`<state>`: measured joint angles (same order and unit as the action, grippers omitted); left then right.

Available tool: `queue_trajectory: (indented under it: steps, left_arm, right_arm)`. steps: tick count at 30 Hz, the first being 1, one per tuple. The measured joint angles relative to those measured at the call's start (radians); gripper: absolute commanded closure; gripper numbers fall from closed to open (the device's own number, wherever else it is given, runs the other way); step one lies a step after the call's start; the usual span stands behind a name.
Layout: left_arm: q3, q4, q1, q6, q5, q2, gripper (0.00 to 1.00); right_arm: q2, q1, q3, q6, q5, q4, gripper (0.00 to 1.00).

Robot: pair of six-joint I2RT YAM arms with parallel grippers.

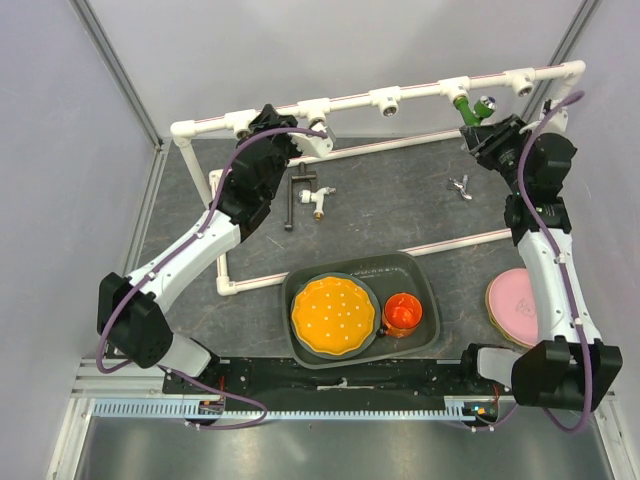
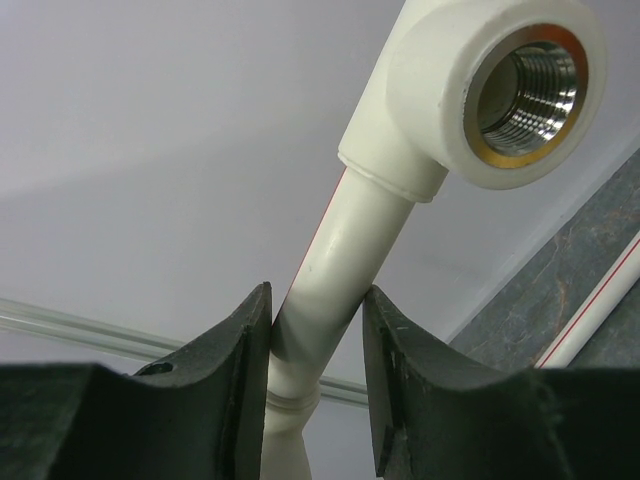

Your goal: Install the water faucets

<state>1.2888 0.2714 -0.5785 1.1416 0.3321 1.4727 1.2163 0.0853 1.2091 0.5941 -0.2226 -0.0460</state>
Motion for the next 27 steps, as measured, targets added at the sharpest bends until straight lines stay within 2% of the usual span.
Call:
queue_trajectory:
  steps: [3,5,6,7,10,13,15,22,27]
  left_arm:
    - [0.0,-0.001,-0.001,0.0,0.0,0.0,0.98]
    - [0.0,-0.002,-0.001,0.0,0.001,-0.001,0.98]
    - [0.0,-0.002,-0.001,0.0,0.001,-0.001,0.98]
    - [0.0,-0.002,-0.001,0.0,0.001,-0.001,0.98]
    - [0.0,-0.004,-0.001,0.0,0.003,-0.002,0.98]
    - [0.0,-0.007,-0.002,0.0,0.003,-0.004,0.98]
    - [0.0,-0.007,-0.002,0.0,0.003,-0.004,0.98]
    - [0.0,-0.009,-0.002,0.0,0.003,-0.005,0.98]
    - [0.0,-0.01,-0.002,0.0,0.003,-0.006,0.98]
  right_arm:
    - [-0.004,0.055,-0.082,0.221,-0.121,0.145,0.78]
    - [-0.004,0.072,-0.116,0.319,-0.16,0.208,0.68]
    - [-0.003,0.079,-0.129,0.366,-0.177,0.232,0.61]
    - [-0.002,0.085,-0.138,0.41,-0.191,0.254,0.44]
    - [0.007,0.094,-0.14,0.474,-0.206,0.276,0.2]
    - [0.01,0.102,-0.135,0.473,-0.205,0.258,0.05]
    - [0.009,0.104,-0.118,0.444,-0.198,0.223,0.02]
    - [-0.044,0.107,-0.005,0.201,-0.116,0.001,0.02]
    - [-0.102,0.107,0.075,0.05,-0.034,-0.093,0.03]
